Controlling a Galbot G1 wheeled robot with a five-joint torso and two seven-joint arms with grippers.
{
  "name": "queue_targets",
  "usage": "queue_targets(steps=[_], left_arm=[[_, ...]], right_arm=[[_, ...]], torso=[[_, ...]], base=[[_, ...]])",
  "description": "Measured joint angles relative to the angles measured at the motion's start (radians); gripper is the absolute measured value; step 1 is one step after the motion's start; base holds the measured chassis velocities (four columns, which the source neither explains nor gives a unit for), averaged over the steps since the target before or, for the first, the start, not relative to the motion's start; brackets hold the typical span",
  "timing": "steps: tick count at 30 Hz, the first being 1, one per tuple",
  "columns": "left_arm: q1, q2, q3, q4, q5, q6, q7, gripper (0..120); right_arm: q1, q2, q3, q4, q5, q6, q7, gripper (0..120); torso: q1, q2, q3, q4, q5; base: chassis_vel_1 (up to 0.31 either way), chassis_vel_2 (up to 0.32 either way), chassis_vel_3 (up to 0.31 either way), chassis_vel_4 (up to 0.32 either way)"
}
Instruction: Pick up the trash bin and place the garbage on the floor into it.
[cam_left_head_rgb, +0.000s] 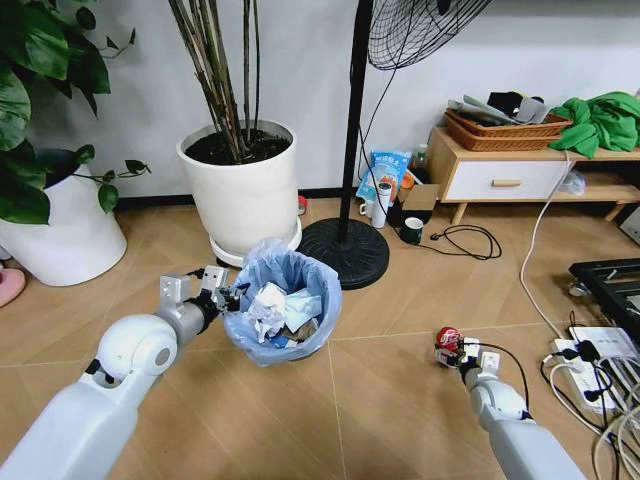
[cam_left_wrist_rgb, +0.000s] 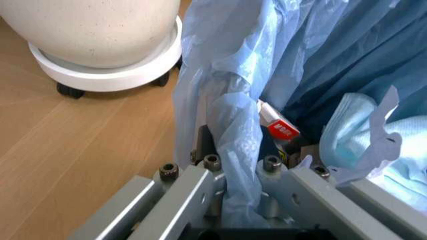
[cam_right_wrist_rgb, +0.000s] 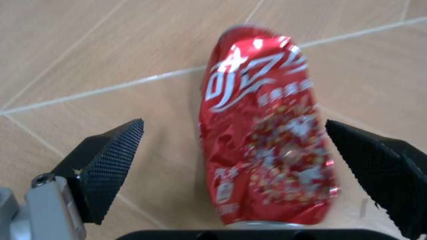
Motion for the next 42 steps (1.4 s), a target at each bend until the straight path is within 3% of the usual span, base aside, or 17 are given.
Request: queue_targets(steps=[2,7,17,19,21,23,26,30,42], left_arm=[[0.0,0.0,0.001,0.0,0.0,0.0,0.0,0],[0.0,0.009,0.002,0.0,-0.001,0.0,0.0,0],[-0.006,0.014,0.006,-0.001,-0.003,0.0,0.004,0],[-0.006,0.014,0.006,-0.001,-0.003,0.0,0.004,0],[-0.006,0.016,0.007,-0.001,-0.003,0.0,0.004,0],[-0.006,0.017,0.007,-0.001,-0.003,0.0,0.005,0],[-0.006,0.021,0.005,-0.002,-0.004,0.0,0.007,0],[-0.006,0.018,0.005,-0.003,-0.004,0.0,0.007,0],[-0.005,0.013,0.004,-0.004,-0.003,0.0,0.007,0]], right_arm=[[0.007,0.006,-0.003,-0.012,-0.002,0.001,0.0,100],[0.031,0.025,-0.013,-0.053,-0.006,0.004,0.0,84],[0.031,0.037,-0.017,-0.065,-0.013,0.01,0.014,42],[0.031,0.037,-0.018,-0.065,-0.013,0.01,0.015,41],[0.031,0.037,-0.019,-0.066,-0.015,0.011,0.016,29],[0.032,0.037,-0.019,-0.067,-0.015,0.012,0.017,27],[0.033,0.036,-0.023,-0.071,-0.019,0.018,0.017,11],[0.033,0.036,-0.024,-0.072,-0.019,0.021,0.018,0],[0.008,0.032,-0.006,0.001,-0.016,0.025,0.034,0]], torso=[[0.0,0.0,0.0,0.0,0.0001],[0.0,0.0,0.0,0.0,0.0001],[0.0,0.0,0.0,0.0,0.0],[0.0,0.0,0.0,0.0,0.0],[0.0,0.0,0.0,0.0,0.0001],[0.0,0.0,0.0,0.0,0.0001],[0.0,0.0,0.0,0.0001,-0.0002],[0.0,0.0,0.0,0.0,-0.0002],[0.0,0.0,0.0,0.0,0.0004]], base=[[0.0,0.0,0.0,0.0],[0.0,0.0,0.0,0.0],[0.0,0.0,0.0,0.0],[0.0,0.0,0.0,0.0],[0.0,0.0,0.0,0.0],[0.0,0.0,0.0,0.0],[0.0,0.0,0.0,0.0],[0.0,0.0,0.0,0.0],[0.0,0.0,0.0,0.0]])
